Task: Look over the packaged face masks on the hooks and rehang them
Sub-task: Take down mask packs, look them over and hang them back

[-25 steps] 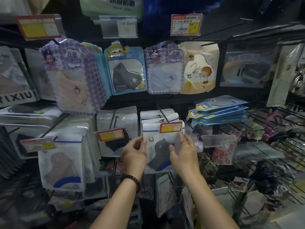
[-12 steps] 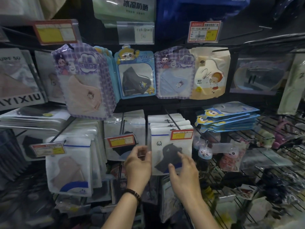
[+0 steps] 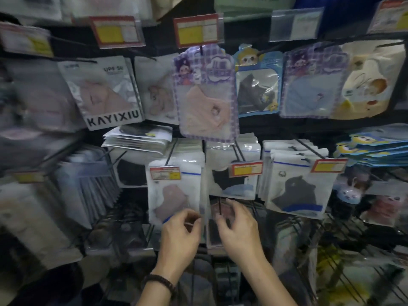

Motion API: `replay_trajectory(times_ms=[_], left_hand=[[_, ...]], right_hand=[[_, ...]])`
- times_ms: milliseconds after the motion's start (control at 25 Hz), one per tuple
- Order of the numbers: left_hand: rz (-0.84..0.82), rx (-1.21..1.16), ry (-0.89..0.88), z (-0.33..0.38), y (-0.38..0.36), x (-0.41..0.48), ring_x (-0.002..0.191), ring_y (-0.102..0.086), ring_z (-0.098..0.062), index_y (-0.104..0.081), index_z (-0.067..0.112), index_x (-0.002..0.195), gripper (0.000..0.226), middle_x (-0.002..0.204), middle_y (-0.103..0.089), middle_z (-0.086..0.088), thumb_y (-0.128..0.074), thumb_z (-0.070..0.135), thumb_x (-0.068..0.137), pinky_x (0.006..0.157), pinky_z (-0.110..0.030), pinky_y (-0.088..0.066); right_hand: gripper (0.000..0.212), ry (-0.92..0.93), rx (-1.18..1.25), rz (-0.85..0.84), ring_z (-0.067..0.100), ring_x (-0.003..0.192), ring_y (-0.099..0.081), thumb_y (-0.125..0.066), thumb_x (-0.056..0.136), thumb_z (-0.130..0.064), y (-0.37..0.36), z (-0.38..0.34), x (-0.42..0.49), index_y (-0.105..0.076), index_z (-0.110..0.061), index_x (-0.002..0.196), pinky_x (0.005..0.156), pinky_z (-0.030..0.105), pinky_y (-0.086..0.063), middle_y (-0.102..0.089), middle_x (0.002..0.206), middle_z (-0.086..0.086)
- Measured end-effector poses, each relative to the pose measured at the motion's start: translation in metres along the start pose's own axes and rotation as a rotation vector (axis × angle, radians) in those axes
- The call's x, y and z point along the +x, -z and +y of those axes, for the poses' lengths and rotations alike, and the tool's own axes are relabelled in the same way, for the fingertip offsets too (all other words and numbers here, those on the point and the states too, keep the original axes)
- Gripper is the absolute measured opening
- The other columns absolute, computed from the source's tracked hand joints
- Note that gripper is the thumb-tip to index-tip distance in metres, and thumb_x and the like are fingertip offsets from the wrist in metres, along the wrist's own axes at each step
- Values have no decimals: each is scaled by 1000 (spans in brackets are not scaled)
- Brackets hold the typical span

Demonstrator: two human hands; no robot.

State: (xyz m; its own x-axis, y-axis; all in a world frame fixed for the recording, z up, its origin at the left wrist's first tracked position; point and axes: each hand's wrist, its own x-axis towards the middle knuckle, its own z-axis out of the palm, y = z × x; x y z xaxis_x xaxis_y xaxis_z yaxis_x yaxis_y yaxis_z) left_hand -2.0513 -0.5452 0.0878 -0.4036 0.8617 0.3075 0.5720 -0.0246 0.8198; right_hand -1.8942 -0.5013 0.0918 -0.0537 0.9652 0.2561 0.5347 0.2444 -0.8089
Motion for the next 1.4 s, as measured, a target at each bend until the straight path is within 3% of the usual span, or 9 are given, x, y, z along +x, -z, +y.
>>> replay_trajectory(times_ms=[160,320,400,600,720,880,1120,1240,1400], left_hand=[[143,39,-2,-41,51,20,93,-70,0,-75,32,105,20,104,-73,13,-81,19,91,82,-19,-57],[48,92,121,-64,76,47,148,-47,-22,-49,17,158,75,159,-48,-1,-83,27,92,122,-37,-40],[-5,9,166,-70,81,59,153,-42,-22,-38,22,165,86,167,-41,2,-82,32,93,125,-44,-38],[5,-260,148,-79,79,59,112,-66,3,-55,35,150,57,124,-69,20,-74,15,100,82,-9,-55],[78,-217,138,-80,85,60,115,-69,-4,-63,33,146,46,123,-70,19,-72,21,102,84,-14,-53],[206,-135,126,-72,95,57,88,-61,10,-75,23,133,31,119,-77,8,-71,26,103,69,-3,-41],[152,-95,122,-64,91,48,110,-71,-12,-70,29,139,34,126,-75,7,-68,30,105,75,-12,-50],[198,-172,180,-65,86,44,99,-69,-7,-70,28,133,29,122,-75,8,-69,31,103,61,-9,-45],[323,-443,203,-72,94,45,96,-73,-4,-79,30,112,12,98,-78,16,-71,28,103,72,-13,-52]], right_hand=[[49,-61,96,-55,12,133,-60,-70,102,-28,-38,-37,-10,-60,-26,150,113,35,-51,-64,142,-7],[49,-159,209,-92,9,133,-61,-65,100,-37,-62,-66,-9,-59,-31,149,112,34,-53,-67,143,-12],[62,-159,250,-78,13,136,-63,-64,96,-41,-74,-65,-8,-53,-32,156,116,44,-53,-68,145,-9],[59,-174,236,-14,14,135,-64,-65,99,-36,-86,-71,-7,-53,-30,157,116,46,-53,-68,147,-8],[52,-170,180,38,18,133,-66,-65,104,-40,-84,-75,-3,-59,-26,153,110,41,-56,-70,143,-5],[30,-109,172,149,10,102,-71,-68,105,-28,-79,-73,-3,-73,-24,135,83,21,-53,-76,111,-12],[7,-140,291,210,8,92,-73,-68,106,-25,-81,-71,7,-72,-30,104,74,27,-56,-75,93,-14],[16,-140,410,151,11,93,-76,-62,109,-24,-82,-71,9,-75,-31,104,80,37,-64,-80,96,-11],[16,-168,529,126,18,91,-80,-65,108,-21,-82,-63,8,-76,-30,100,81,52,-68,-83,96,-8]])
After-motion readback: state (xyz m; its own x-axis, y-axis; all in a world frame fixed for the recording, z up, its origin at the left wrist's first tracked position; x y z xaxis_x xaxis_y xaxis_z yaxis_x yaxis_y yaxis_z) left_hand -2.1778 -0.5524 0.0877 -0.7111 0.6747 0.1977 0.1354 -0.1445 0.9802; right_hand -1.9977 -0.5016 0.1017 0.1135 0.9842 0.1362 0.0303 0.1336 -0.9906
